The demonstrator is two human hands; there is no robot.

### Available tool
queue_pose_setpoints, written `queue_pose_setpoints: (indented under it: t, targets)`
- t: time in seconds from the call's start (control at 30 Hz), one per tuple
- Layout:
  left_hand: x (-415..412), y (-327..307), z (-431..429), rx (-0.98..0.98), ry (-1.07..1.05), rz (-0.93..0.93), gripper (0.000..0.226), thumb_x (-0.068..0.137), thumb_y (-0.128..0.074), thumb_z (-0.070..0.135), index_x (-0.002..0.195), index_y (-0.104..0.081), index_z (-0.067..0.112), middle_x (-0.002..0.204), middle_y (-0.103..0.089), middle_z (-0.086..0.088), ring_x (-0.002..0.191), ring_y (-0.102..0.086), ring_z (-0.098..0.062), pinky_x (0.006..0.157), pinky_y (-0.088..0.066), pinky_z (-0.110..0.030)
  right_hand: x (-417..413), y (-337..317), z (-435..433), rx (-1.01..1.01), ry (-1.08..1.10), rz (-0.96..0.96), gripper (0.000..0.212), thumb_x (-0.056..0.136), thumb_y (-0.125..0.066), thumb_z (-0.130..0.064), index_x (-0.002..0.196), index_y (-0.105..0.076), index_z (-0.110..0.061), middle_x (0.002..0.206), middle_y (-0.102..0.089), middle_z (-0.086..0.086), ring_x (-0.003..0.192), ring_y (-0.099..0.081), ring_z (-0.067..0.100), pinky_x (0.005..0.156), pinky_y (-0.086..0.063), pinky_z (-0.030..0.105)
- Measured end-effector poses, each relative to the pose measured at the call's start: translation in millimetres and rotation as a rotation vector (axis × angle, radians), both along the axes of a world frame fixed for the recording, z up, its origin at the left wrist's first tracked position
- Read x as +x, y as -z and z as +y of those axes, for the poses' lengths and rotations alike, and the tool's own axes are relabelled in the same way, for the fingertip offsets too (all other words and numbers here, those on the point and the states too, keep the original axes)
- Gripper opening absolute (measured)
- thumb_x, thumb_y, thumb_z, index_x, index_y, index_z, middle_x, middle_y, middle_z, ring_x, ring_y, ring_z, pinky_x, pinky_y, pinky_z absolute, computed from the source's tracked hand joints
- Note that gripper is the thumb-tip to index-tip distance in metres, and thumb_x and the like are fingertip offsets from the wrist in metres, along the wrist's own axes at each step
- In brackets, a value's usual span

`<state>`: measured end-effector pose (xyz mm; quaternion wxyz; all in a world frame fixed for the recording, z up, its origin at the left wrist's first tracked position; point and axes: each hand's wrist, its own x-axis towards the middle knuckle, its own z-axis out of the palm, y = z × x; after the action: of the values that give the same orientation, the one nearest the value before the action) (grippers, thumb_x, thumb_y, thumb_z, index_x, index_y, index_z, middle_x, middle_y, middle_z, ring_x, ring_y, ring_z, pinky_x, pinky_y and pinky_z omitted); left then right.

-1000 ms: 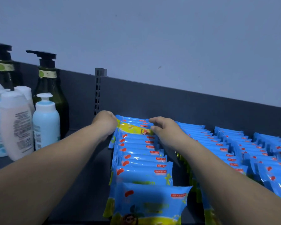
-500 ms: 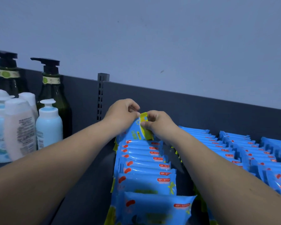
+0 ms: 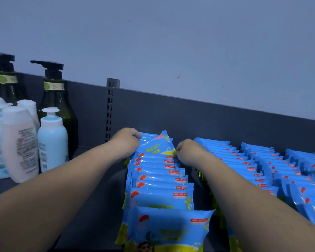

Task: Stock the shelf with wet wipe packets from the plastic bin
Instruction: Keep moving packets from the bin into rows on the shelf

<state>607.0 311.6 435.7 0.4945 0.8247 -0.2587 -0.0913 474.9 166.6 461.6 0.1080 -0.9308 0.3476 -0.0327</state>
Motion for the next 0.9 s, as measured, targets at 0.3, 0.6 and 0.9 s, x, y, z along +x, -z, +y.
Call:
queue_pose_setpoints:
  t: [0.3,0.6,0.9]
  targets:
    - [-0.4,2.1,2.5,-0.025,-0.072,0.02,0.039,0.088,-0.044,0.005,0.123,-0.054,0.019,0.117,-0.059,-0.003,0.097,-0.06,-0.02,0.087,-0.053,-0.036,-2.9,7.9,6.5,0.077,-0.317,-0.192,0.086,0.086,-0.04,0.008,0.151,-0.015,-0.042,0.16,-0.002,-0.017,0.145,-0.021,0.02,0.107,-0.038,0.033]
    - [-1.5,-5.3,3.4,-0.225,-0.075,0.128,0.035,0.094,-0.037,0.006,0.124,-0.052,0.016,0.111,-0.061,-0.006,0.087,-0.063,-0.02,0.084,-0.056,-0.04,6.1,13.6,4.3,0.239,-0.233,-0.136,0.057,0.093,-0.039,0.003,0.139,-0.047,-0.03,0.133,-0.052,0.001,0.11,-0.059,0.023,0.09,-0.054,0.038]
    - [-2.8,9.1,0.4,-0.059,0.066,0.341,0.043,0.097,-0.044,0.05,0.119,-0.047,0.014,0.101,-0.064,-0.001,0.08,-0.059,-0.013,0.067,-0.042,-0.029,3.6,21.8,-4.0,0.721,-0.056,-0.417,0.049,0.099,-0.045,-0.041,0.144,-0.032,-0.027,0.121,-0.058,-0.01,0.097,-0.065,0.013,0.096,-0.05,0.04]
